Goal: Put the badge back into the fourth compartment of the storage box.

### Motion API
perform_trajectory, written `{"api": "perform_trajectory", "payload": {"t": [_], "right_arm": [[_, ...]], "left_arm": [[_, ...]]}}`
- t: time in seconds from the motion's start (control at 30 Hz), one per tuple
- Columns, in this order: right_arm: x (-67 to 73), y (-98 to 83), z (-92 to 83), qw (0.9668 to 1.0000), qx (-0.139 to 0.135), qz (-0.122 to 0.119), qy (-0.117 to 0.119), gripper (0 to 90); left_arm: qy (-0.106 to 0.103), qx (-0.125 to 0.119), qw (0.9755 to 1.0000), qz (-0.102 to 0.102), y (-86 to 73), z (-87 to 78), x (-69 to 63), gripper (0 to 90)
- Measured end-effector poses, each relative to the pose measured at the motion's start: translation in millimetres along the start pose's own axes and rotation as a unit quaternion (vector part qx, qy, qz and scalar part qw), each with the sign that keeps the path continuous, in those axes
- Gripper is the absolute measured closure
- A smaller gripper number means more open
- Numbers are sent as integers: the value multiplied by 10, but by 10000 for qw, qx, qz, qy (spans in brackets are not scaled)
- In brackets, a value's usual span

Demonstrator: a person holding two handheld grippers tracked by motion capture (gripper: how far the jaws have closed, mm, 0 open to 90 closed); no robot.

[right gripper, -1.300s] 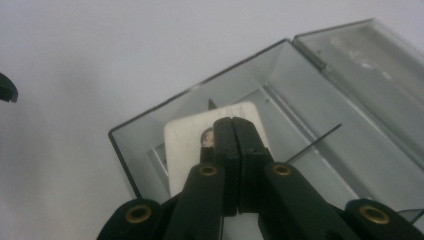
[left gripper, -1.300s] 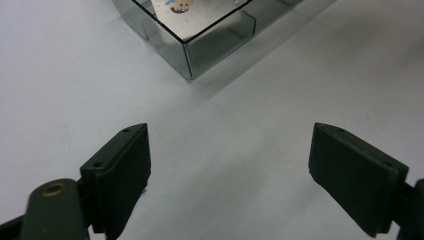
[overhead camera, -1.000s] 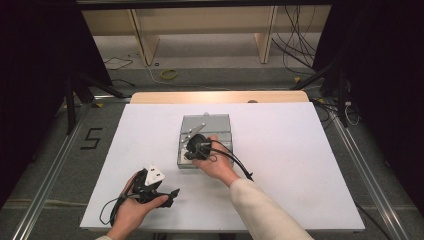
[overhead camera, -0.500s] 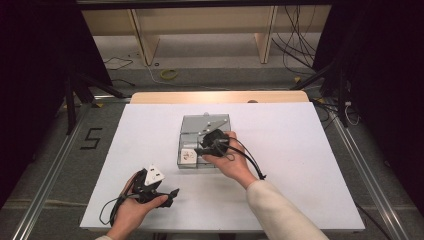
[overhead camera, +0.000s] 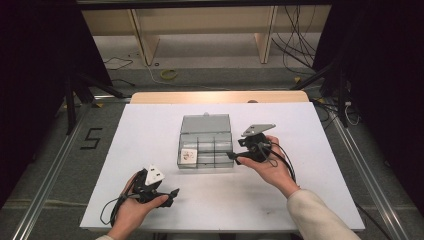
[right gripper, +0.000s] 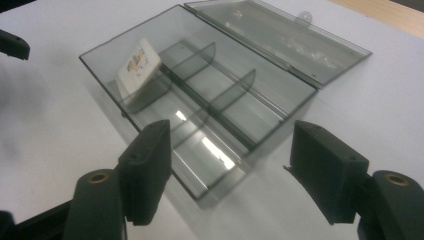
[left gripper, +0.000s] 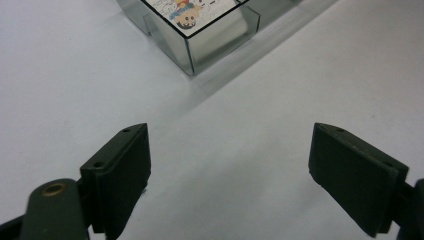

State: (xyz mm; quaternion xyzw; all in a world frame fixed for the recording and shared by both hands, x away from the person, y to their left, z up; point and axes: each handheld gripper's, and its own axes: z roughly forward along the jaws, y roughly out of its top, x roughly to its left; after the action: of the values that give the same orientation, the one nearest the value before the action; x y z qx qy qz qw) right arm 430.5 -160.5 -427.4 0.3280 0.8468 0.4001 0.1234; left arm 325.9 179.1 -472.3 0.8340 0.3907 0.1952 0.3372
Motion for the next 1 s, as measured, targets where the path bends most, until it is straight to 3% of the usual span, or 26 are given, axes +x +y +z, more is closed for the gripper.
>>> {"api": "perform_trajectory", "payload": {"t": [0.47, 1.0], "right_arm": [[-241, -486, -470, 9987, -135, 371, -314, 229], [-194, -874, -731, 9980, -289, 409, -393, 189]], "left_arm": [[-3, -3, 10000, 1, -3, 7, 0, 165], [25, -12, 10000, 8, -10, -11, 15, 165]]}}
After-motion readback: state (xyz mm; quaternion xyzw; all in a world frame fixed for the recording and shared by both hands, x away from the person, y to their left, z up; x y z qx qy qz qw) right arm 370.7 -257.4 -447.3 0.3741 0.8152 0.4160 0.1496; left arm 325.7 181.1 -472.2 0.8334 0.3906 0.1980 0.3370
